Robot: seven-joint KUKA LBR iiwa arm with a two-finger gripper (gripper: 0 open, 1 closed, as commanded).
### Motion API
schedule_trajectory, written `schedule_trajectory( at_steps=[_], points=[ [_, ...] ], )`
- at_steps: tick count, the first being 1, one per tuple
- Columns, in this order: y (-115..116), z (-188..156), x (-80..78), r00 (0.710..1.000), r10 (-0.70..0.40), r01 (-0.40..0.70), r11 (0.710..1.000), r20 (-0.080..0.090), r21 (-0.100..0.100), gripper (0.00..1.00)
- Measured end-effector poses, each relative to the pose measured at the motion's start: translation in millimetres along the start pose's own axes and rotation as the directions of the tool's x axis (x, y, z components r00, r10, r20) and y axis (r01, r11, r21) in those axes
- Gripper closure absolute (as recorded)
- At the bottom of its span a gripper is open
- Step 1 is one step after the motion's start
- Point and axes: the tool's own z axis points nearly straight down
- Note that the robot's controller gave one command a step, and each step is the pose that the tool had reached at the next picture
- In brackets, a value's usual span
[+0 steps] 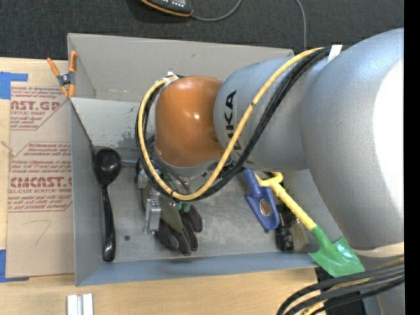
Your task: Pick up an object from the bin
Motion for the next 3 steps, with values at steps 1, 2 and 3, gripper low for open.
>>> schedule_trajectory(
  at_steps=[1, 2, 3],
  points=[
    [-0.9, -3.8, -2.3, 1.0, 0.002, -0.002, 1.0, 0.007, -0.001, 0.0],
    [-36.2, 63.6, -30.8, 0.849, 0.529, -0.529, 0.849, 0.004, -0.006, 0.0],
    [-49.2, 76.4, 9.7, 0.985, 0.172, -0.172, 0.985, 0.011, -0.004, 0.0]
  ],
)
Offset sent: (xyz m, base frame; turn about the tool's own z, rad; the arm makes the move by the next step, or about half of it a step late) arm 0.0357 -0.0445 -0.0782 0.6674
